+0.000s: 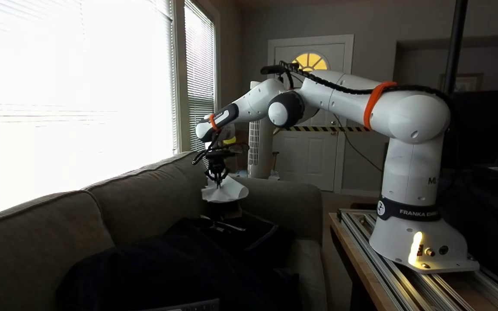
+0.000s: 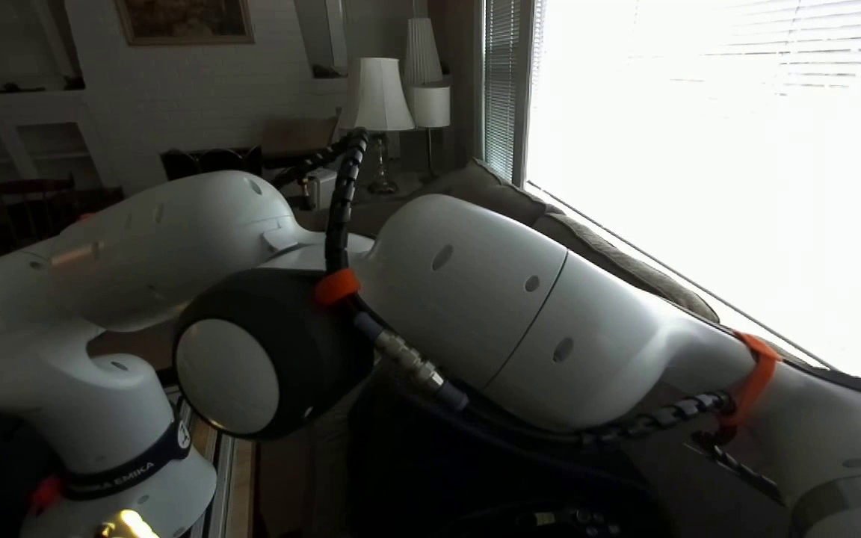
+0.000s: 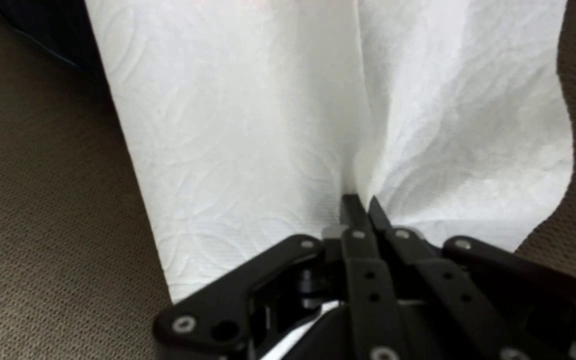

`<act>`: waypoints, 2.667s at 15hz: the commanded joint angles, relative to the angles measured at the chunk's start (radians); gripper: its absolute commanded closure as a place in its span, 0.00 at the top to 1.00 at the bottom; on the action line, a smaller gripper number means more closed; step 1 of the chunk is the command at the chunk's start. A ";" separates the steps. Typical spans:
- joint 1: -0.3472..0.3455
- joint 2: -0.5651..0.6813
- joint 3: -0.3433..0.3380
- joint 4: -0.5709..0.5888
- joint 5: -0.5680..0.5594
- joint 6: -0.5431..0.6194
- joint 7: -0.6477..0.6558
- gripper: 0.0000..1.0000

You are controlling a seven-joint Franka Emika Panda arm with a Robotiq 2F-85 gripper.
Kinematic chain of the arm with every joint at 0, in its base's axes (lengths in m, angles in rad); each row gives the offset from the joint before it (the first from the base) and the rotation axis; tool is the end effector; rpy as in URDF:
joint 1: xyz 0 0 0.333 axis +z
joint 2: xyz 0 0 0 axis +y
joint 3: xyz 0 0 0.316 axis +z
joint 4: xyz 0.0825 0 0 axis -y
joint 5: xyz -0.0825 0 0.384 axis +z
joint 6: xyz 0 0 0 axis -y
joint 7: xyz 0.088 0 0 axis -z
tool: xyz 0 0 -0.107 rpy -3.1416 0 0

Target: Use the white napkin to wipe the black box.

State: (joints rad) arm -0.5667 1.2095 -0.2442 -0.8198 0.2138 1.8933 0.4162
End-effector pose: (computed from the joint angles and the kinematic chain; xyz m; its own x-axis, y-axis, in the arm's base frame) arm 0.6053 -0.4938 0.1638 0.3900 -0.9164 -0.0897 -0.9146 -0.3969 0.0777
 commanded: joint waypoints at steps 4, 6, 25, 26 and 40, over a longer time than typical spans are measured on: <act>0.038 -0.178 0.001 -0.306 -0.032 0.004 -0.228 0.00; 0.059 -0.224 0.009 -0.387 -0.032 0.019 -0.280 0.00; -0.020 -0.113 -0.040 -0.138 0.028 -0.013 -0.001 0.00; -0.026 -0.103 -0.039 -0.112 0.026 -0.012 0.021 0.00; 0.082 -0.115 -0.015 -0.196 -0.088 -0.069 -0.285 0.00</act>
State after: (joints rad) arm -0.5044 1.1463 -0.2736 -0.9353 0.1558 1.8563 0.2438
